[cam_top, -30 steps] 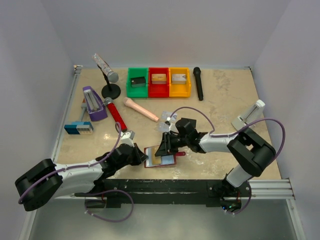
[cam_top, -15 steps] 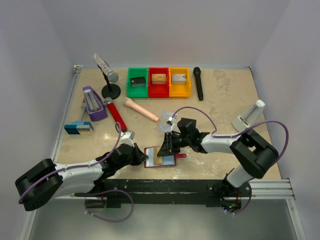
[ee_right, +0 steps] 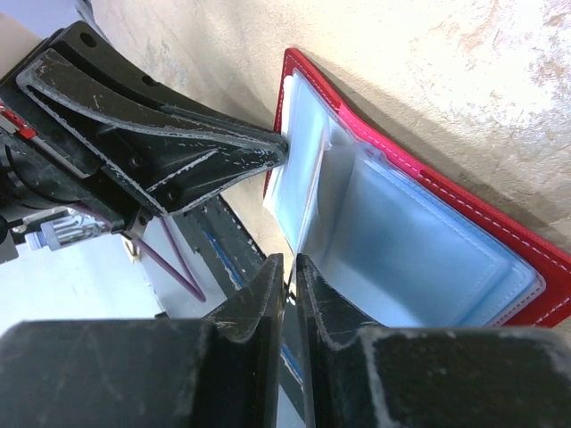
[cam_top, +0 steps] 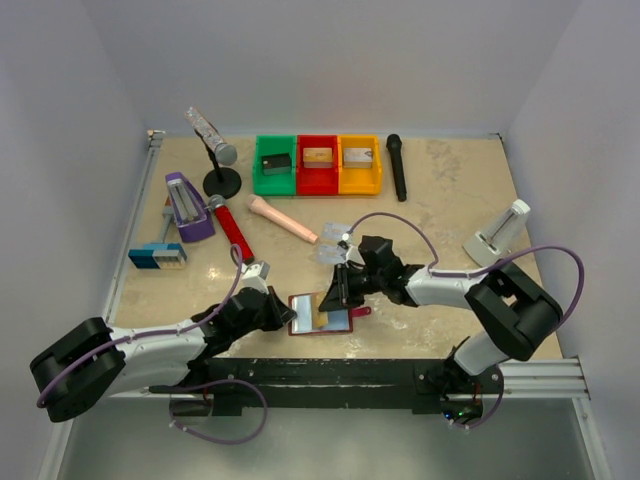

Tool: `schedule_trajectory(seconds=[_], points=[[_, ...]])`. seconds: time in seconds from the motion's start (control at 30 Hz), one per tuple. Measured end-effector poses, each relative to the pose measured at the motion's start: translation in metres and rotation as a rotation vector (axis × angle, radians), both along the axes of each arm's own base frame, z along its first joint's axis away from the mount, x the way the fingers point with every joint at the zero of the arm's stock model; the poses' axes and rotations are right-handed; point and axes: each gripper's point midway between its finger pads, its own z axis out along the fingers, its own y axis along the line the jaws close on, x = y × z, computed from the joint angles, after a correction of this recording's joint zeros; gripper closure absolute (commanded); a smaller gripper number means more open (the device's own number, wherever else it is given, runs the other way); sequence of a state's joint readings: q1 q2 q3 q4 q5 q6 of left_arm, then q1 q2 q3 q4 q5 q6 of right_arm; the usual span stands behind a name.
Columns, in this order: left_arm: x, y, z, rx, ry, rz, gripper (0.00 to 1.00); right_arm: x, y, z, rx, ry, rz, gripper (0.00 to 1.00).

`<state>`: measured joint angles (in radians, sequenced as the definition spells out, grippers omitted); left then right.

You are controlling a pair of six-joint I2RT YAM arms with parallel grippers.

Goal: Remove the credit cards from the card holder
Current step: Remove the credit card from the card holder.

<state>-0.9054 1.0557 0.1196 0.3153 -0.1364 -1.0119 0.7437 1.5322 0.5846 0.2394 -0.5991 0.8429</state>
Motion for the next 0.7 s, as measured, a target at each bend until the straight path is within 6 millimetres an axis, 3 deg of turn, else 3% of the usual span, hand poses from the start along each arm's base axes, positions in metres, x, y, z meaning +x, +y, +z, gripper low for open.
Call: schedule_trajectory(seconds=[0.17,0.33,0.47,0.53,0.63,0.7], points=[[0.000,0.000,0.001,-0.002,-0.002,0.001,1.00,0.001,-0.002,-0.002,-0.009,-0.003,-0.004,1.00],[-0.001,0.002,0.003,-0.003,-0.005,0.002,1.00,0.002,-0.008,-0.003,-0.027,0.001,-0.013,1.00],[-0.003,0.008,0.004,0.014,-0.004,0.009,0.91,0.007,-0.020,0.003,-0.049,-0.028,-0.033,1.00],[-0.004,0.011,0.004,0.025,-0.006,0.012,0.82,0.012,-0.028,0.009,-0.055,-0.048,-0.050,1.00],[-0.004,0.014,0.007,0.033,-0.010,0.014,0.59,0.015,-0.042,0.014,-0.079,-0.072,-0.069,1.00],[-0.004,0.015,0.012,0.042,-0.019,0.010,0.49,0.014,-0.050,0.019,-0.100,-0.096,-0.071,1.00]])
